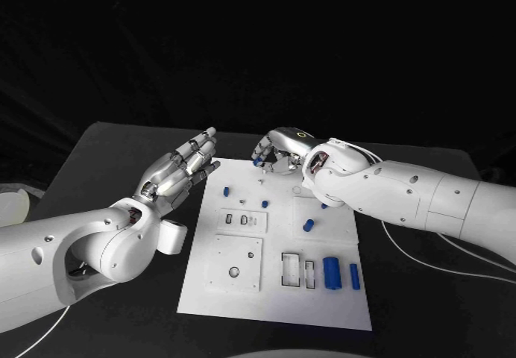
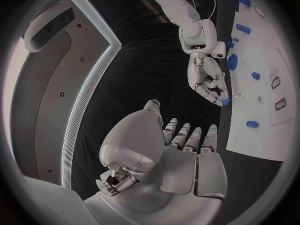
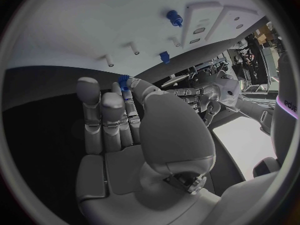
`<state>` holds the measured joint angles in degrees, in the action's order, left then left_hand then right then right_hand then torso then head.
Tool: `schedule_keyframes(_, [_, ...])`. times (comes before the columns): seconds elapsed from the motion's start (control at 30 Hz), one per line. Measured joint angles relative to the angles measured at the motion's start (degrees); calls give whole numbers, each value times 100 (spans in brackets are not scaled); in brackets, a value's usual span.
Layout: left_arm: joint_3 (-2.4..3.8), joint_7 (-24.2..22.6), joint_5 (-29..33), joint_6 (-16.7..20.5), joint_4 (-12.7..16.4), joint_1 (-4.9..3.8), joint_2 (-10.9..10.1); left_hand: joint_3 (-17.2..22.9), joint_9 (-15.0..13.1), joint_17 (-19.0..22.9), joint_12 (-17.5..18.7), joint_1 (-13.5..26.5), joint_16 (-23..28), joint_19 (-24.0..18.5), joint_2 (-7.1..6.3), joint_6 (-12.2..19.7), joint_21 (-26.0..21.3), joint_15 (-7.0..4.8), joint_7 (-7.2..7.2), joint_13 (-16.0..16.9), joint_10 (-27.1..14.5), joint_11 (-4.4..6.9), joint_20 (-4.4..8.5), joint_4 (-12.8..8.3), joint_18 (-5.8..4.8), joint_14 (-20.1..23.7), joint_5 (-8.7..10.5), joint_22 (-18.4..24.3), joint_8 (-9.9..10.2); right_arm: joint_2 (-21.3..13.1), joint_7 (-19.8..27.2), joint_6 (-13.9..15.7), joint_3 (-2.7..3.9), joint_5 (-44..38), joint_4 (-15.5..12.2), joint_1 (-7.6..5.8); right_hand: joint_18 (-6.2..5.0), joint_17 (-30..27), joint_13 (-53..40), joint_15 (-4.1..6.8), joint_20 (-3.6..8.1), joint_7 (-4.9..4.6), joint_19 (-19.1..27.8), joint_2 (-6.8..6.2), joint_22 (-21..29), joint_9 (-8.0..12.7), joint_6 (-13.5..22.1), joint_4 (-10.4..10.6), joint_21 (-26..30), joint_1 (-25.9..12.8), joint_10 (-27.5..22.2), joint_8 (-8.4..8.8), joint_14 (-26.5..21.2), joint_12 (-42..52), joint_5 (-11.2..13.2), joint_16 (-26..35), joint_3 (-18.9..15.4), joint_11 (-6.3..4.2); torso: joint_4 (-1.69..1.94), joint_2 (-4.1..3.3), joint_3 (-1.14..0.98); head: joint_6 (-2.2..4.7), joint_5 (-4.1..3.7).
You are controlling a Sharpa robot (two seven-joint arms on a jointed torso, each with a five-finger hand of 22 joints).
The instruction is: Assemble the parts on the task board
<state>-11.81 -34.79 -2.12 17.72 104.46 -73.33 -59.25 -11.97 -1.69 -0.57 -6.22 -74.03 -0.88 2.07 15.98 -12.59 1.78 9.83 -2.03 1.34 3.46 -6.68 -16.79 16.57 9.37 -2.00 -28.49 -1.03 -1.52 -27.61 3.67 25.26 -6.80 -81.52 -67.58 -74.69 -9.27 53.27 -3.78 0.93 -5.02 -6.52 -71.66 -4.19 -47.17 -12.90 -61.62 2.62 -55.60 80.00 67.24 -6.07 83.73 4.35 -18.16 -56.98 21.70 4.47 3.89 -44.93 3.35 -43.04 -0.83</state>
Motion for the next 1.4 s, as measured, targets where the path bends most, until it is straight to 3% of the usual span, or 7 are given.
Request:
schedule_keyframes(0.3, [0,34,9,-4,-1,0,-29,0,0,1,0,-16,0,0,16,0,0,20,-42,0,0,0,0,0,0,21,0,0,0,-353,-167,-37,-1,-521,-425,15,0,141,-8,0,-20,0,-20,-24,-195,-11,0,0,-149,24,8,0,0,1,-19,-133,-1,7,-3,-1,0,-32,20])
schedule_keyframes(0.47, [0,50,13,-4,0,0,-35,0,1,1,0,-22,0,0,22,0,0,20,-42,0,0,0,0,0,0,21,0,1,0,-429,-311,-100,-2,-735,-507,16,-1,173,-8,0,0,0,-41,-24,-237,-10,0,0,-182,24,9,0,0,0,-18,-186,-1,7,-7,4,1,-50,4])
schedule_keyframes(0.9, [0,90,35,-20,-6,0,-17,15,1,1,0,-67,0,0,22,-21,0,20,-63,-1,0,0,0,-16,0,21,-26,1,0,-388,-639,-294,-2,-1001,-504,18,-1,225,-2,0,0,0,-41,-47,-296,-15,0,0,-232,1,40,0,0,-3,-15,-243,-2,-23,10,10,-2,-83,-18])
schedule_keyframes(1.0, [-1,98,49,-24,-10,0,-17,15,1,1,0,-67,0,0,22,-21,0,20,-63,-1,0,0,0,-16,0,21,-30,1,0,-367,-678,-316,-2,-1017,-494,18,88,247,-1,0,0,0,-41,-47,-328,-15,0,0,-263,0,40,0,0,-4,-15,-267,-2,-23,10,12,-2,-86,-17])
schedule_keyframes(1.4, [-1,122,92,-55,-37,0,11,30,-4,1,0,-67,0,0,22,-21,22,20,-63,-1,0,0,0,-30,1,21,-46,1,0,-216,-739,-366,-2,-1018,-327,22,87,268,3,0,0,0,-41,-61,-387,-13,0,0,-287,-14,60,0,-1,-16,1,-314,-2,-41,8,16,-1,-77,-32])
